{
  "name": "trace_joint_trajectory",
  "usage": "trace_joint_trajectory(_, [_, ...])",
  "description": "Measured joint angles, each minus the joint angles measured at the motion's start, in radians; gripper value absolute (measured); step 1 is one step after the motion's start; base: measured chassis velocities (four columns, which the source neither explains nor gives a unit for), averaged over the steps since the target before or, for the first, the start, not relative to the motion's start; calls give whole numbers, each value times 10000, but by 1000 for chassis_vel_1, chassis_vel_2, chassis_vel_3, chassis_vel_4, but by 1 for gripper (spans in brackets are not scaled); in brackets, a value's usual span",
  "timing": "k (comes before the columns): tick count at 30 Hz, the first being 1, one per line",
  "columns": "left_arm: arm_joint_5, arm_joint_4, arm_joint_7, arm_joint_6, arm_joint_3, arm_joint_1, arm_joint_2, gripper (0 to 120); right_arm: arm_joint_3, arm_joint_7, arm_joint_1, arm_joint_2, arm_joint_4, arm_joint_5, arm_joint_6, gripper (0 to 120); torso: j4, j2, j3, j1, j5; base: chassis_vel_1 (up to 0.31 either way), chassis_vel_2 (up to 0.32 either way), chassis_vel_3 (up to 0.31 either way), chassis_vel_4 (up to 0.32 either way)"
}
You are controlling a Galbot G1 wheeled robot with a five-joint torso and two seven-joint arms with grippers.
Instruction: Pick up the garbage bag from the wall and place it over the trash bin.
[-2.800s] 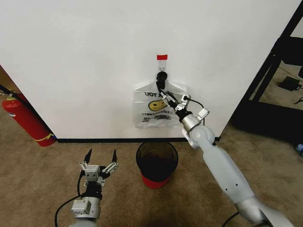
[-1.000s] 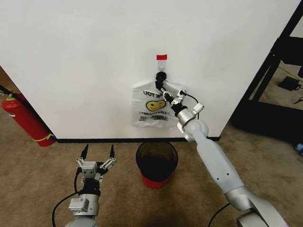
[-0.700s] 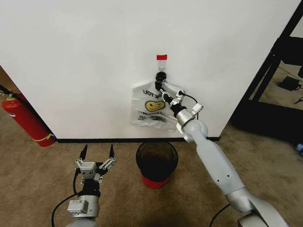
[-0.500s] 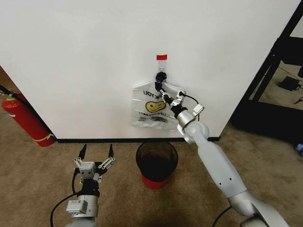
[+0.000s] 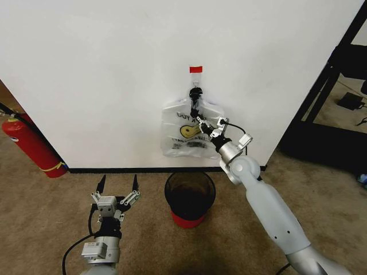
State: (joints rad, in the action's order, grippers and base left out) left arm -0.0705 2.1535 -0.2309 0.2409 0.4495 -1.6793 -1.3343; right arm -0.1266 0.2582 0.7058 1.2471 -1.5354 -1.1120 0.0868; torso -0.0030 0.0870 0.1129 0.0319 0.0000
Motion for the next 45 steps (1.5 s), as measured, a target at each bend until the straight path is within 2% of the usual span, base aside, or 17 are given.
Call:
trace_joint_trajectory(10, [-140, -130, -30, -21, -108, 190, 99, 100, -64, 13, 1298, -657, -1095, 358, -57, 0, -1, 0, 0, 0, -1, 0, 0, 0, 0])
trace_joint_trajectory(27, [-474, -306, -45, -59, -220, 463, 329, 100, -828, 251, 3747, -1163, -2758, 1518, -415, 0, -1, 0, 0, 0, 0, 0, 0, 0, 0])
trace_joint_trajectory(31, [-541, -396, -45, -59, -261, 558, 371, 100, -978, 335, 4386, -1306, -3144, 2339, -730, 0, -3, 0, 0, 0, 0, 0, 0, 0, 0])
trace_joint_trajectory(32, [-570, -418, -45, -59, -276, 591, 383, 100, -1029, 373, 4582, -1354, -3256, 2660, -862, 0, 3, 0, 0, 0, 0, 0, 0, 0, 0])
trace_joint_trajectory(34, [-640, -489, -42, -59, -332, 691, 460, 100, -1146, 480, 5229, -1474, -3588, 3470, -1174, 0, -2, 0, 0, 0, -1, 0, 0, 0, 0])
trace_joint_trajectory(45, [-750, -618, -40, -77, -488, 921, 550, 100, -1470, 528, 6517, -1549, -4060, 5388, -2085, 0, -1, 1, 0, 0, 0, 0, 0, 0, 0])
